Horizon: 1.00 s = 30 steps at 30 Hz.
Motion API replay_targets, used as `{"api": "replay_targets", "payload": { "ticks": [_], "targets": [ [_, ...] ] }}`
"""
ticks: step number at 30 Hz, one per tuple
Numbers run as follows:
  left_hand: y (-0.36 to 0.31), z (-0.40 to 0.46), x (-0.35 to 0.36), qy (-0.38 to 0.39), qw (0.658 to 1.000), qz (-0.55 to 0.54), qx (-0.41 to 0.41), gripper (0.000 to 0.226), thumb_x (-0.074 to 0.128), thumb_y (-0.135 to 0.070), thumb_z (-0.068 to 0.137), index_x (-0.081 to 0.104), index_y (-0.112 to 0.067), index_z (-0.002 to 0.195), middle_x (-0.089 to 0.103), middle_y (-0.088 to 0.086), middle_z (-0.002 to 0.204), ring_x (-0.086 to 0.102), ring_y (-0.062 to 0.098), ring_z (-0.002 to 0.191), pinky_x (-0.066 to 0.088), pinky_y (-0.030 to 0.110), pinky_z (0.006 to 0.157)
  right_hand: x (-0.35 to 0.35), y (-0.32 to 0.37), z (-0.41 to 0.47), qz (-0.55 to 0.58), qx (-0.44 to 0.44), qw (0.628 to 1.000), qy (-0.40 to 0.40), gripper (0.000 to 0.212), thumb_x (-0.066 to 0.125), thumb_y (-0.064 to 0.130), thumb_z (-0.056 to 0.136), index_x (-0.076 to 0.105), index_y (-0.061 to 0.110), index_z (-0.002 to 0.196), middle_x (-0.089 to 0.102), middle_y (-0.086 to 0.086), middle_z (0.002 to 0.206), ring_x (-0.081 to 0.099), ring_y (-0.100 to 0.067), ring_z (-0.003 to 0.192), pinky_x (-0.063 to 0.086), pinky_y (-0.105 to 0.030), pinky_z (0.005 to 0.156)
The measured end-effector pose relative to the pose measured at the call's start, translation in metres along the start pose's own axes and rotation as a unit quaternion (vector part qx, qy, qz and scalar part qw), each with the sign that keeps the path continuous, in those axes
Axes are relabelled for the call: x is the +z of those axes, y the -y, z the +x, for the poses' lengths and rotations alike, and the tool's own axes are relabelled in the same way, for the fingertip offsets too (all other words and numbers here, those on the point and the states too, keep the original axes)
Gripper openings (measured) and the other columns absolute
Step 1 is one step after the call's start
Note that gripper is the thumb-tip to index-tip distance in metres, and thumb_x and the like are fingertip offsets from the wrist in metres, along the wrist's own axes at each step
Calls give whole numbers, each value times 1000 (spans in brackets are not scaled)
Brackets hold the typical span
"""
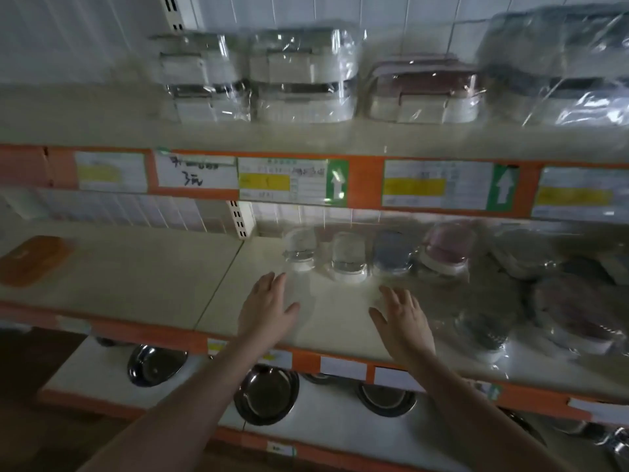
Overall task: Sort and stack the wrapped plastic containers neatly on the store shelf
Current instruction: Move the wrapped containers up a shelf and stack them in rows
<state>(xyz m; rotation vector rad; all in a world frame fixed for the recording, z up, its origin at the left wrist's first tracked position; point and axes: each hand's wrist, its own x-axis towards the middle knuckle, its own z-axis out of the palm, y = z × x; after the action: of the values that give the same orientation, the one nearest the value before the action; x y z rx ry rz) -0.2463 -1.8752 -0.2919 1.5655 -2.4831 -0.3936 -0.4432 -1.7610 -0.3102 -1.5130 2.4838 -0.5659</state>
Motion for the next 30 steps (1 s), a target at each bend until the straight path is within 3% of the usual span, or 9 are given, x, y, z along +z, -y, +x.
{"api": "replay_targets", "payload": {
  "ticks": [3, 11, 15, 21, 27, 30],
  "targets": [
    [18, 25, 19, -1, 1000, 13, 25, 67, 50, -41, 94, 19, -19, 150, 14, 6, 158, 14, 21, 145, 21, 33, 115, 30, 4, 16, 7, -10, 1000, -23, 55, 50, 36, 94, 35, 14, 141, 40, -9, 140, 38, -26, 127, 33, -34, 103],
    [39, 88, 43, -18, 992, 67, 104, 71, 46, -38, 97, 4, -22, 153, -3, 4, 160, 0, 20, 147, 8, 32, 118, 69, 19, 71, -22, -61, 995, -81, 61, 47, 33, 95, 23, 14, 148, 21, -7, 155, 17, -23, 143, 20, -34, 114],
    [41, 116, 51, -15, 990, 77, 117, 70, 43, -36, 98, 1, -25, 153, -7, 2, 160, -2, 21, 147, 10, 34, 118, 79, 19, 103, -36, -71, 994, -71, 63, 43, 35, 97, 14, 19, 150, 11, -2, 158, 7, -19, 146, 13, -34, 116],
    [53, 126, 67, -5, 990, 74, 124, 68, 46, -39, 96, 10, -25, 152, 6, 2, 160, 9, 23, 146, 13, 40, 118, 91, 14, 109, -65, -79, 993, -65, 49, 45, 26, 96, 35, 15, 143, 25, -1, 154, 12, -23, 145, 14, -34, 115],
    [63, 88, 63, -29, 989, 60, 133, 62, 44, -42, 96, 19, -23, 150, 13, 5, 159, 18, 25, 144, 19, 37, 116, 93, 21, 76, -21, -68, 994, -85, 48, 48, 14, 92, 41, 10, 139, 32, -5, 151, 16, -25, 144, 18, -36, 114],
    [70, 62, 53, -40, 987, 40, 148, 51, 44, -43, 96, 40, -20, 141, 31, 5, 151, 31, 24, 139, 30, 35, 110, 93, 24, 47, 4, -73, 990, -123, 41, 45, 18, 85, 58, 8, 123, 53, -10, 133, 38, -33, 133, 33, -41, 106]
  ]
}}
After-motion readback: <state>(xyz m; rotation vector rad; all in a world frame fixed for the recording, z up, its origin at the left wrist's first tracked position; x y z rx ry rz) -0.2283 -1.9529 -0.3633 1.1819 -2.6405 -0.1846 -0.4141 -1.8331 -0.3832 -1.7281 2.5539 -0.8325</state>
